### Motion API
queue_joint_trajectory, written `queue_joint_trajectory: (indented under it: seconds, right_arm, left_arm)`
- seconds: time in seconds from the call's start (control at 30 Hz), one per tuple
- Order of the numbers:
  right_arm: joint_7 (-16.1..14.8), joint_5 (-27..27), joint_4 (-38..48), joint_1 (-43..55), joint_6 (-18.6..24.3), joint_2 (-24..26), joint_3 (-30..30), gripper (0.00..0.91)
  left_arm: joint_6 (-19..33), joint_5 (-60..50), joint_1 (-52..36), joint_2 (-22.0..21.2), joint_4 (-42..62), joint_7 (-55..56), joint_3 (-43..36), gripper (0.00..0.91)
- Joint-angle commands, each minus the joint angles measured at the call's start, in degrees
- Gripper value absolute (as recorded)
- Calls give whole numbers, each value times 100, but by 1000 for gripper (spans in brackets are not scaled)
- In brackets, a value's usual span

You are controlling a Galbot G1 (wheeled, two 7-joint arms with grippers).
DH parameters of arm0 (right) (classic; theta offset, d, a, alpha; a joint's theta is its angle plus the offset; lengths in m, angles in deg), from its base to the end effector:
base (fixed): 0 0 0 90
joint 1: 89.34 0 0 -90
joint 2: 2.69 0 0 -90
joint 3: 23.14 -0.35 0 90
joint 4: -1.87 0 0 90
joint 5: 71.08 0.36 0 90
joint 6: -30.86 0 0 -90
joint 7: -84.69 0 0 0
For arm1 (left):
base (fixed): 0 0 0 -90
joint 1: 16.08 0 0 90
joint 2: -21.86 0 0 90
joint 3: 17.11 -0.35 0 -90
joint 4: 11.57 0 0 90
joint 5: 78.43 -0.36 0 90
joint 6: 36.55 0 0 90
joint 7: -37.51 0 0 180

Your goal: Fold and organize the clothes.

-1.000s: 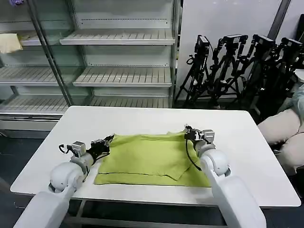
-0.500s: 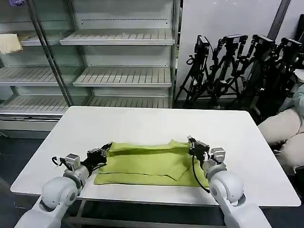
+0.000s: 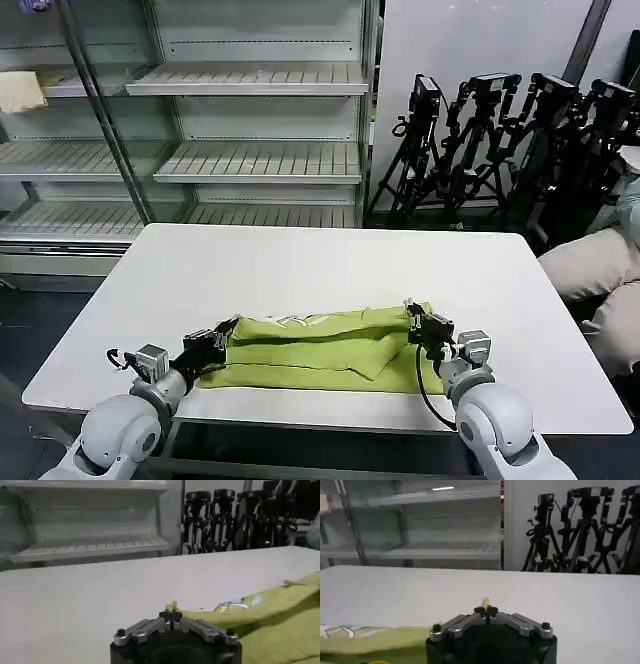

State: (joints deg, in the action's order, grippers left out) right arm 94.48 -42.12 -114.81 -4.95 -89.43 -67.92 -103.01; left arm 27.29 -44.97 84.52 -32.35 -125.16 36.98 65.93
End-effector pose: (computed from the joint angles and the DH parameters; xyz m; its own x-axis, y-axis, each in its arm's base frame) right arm 0.2961 -0.0275 -0.2248 -0.9383 -0.2071 0.2768 -0.2049 0.9781 0.0372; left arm 0.2869 0.0880 -0.2474 -0.8789 0.3127 0.3602 0.3336 0.9427 -0.0044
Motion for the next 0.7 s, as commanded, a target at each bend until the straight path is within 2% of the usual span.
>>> queue_joint_trajectory:
  seconds: [0.03,0.17,0.33,0.43,0.57,0.7]
  right_arm:
    - [-67,-69,-69,-158,7,33,-66,907]
    - [-287,-103,-119,-194,50,91,-99,907]
    - [-309,4,-254,-257,109,108,-261,907]
    - [-367,0,-401,-399,174,135,-455,907]
    - [-474,-80,-550,-609,276,129,-627,907]
    - [-537,-148,-600,-738,331,86,-736,907]
  left_arm:
    - [-37,-121,200,7,-118,9,23,907]
    - [-148,-423,166,-2,-121,130,68,907]
    - [-71,-397,119,-58,-192,390,244,907]
    - [-109,-82,175,-108,-334,992,203,907]
    - [-635,955,236,-292,-620,2134,34,907]
    - [-677,1269,252,-409,-570,2580,-78,907]
